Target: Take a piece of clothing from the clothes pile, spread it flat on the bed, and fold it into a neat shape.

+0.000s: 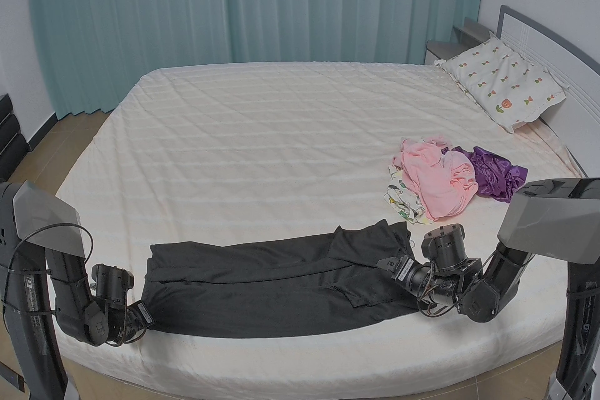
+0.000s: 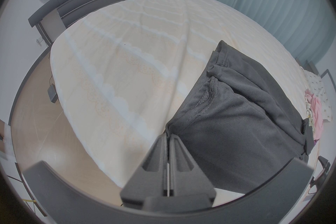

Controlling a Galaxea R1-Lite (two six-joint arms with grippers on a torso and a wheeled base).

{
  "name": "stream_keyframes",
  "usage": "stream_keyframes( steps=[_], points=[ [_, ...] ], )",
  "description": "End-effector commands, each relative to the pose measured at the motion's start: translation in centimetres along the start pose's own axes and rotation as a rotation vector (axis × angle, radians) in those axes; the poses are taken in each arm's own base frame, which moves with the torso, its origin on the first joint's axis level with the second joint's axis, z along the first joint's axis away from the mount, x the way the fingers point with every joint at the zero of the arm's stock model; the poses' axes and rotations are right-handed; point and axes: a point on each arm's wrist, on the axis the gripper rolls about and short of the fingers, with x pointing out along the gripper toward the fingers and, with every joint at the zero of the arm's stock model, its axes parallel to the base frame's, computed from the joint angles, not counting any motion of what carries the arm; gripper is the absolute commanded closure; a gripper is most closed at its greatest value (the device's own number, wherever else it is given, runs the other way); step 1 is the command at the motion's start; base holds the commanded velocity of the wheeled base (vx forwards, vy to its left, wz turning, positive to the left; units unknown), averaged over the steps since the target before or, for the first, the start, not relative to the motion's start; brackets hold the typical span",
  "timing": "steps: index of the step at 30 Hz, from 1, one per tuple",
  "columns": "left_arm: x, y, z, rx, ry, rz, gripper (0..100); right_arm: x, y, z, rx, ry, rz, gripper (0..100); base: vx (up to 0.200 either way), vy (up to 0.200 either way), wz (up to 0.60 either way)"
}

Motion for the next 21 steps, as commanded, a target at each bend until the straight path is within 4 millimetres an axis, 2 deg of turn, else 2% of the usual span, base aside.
stream_keyframes(
  steps=[1,7,11,16,21],
  points=[
    [-0.1,0.2,-0.3,0.009,0.012,0.009,0,-0.2,-0.2,0.0,-0.008,0.002,-0.008,0,0.000,0.000,0.00],
    [-0.5,0.4,0.0,0.002,-0.004,0.000,0,-0.3,-0.7,0.2,-0.002,0.004,-0.029,0,0.000,0.000,0.00],
    [-1.3,0.4,1.1,-0.035,-0.048,-0.060,0,-0.3,-1.0,0.4,0.005,0.005,-0.037,0,0.000,0.000,0.00],
    [-3.1,0.5,2.4,-0.081,-0.030,-0.226,0,-0.3,-1.4,0.1,0.000,0.038,-0.075,0,0.000,0.000,0.00],
    [-3.2,0.2,2.7,-0.131,-0.017,-0.264,0,0.2,-1.2,0.1,-0.002,0.035,-0.069,0,0.000,0.000,0.00]
  ],
)
